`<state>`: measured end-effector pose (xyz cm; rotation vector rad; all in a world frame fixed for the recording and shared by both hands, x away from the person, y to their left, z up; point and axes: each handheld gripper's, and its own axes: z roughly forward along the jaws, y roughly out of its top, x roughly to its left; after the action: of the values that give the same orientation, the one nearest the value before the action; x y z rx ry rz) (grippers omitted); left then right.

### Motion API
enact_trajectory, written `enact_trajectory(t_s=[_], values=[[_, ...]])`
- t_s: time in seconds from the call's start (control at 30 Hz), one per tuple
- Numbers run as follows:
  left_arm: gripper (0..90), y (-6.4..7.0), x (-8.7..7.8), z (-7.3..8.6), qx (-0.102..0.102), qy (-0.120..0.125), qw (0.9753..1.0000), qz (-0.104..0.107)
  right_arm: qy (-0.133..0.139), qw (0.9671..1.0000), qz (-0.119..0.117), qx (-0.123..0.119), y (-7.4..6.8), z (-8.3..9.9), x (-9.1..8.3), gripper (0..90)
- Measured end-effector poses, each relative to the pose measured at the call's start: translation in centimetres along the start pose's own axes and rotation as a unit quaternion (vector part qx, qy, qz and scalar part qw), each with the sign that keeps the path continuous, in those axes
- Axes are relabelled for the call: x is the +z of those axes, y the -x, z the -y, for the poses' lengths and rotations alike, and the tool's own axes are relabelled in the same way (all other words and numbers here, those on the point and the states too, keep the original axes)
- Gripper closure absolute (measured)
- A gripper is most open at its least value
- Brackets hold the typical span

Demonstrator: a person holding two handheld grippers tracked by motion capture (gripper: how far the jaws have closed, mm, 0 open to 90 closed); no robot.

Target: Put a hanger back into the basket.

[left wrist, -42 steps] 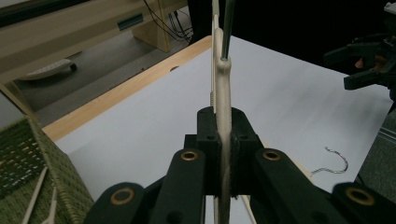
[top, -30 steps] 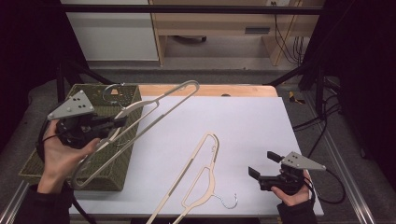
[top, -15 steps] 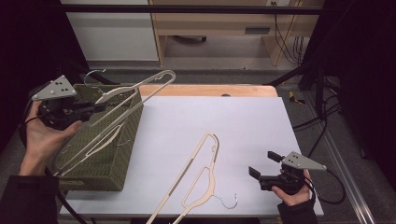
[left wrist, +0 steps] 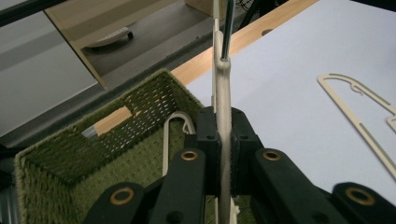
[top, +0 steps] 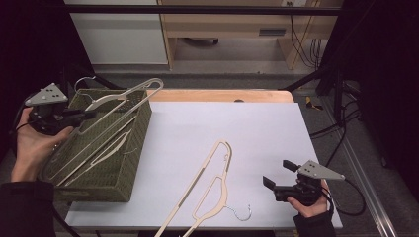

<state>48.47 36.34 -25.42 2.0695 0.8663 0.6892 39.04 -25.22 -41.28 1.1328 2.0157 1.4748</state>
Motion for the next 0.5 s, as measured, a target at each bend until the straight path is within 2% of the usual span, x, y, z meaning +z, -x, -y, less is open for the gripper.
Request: enact_trajectory(t_s=[0.13,0.27,0.3,0.33,0.37,0.5], values=[[85.4,-1.0,-0.2,1.0,0.001,-0.005,0.9999,-0.015,-0.001,1.0000,-0.001,-0.001,0.0,0.0,0.0,5.8],[85.4,-1.7,-0.3,1.6,0.013,-0.013,0.9994,-0.029,-0.001,1.0000,0.000,-0.002,0.0,0.0,0.0,5.8],[85.3,-1.7,-0.2,1.8,0.006,-0.007,0.9994,-0.033,-0.001,1.0000,-0.001,-0.002,0.0,0.0,0.0,5.8],[85.3,-2.0,-0.3,1.9,0.015,-0.015,0.9992,-0.035,-0.001,1.0000,-0.001,-0.002,0.0,0.0,0.0,5.8],[85.3,-2.0,-0.1,2.1,0.008,-0.008,0.9992,-0.040,0.000,1.0000,0.001,0.001,0.0,0.0,0.1,5.8],[85.3,-2.6,0.2,2.7,0.006,-0.013,0.9988,-0.046,-0.001,1.0000,0.001,0.000,0.0,0.0,0.1,5.8]])
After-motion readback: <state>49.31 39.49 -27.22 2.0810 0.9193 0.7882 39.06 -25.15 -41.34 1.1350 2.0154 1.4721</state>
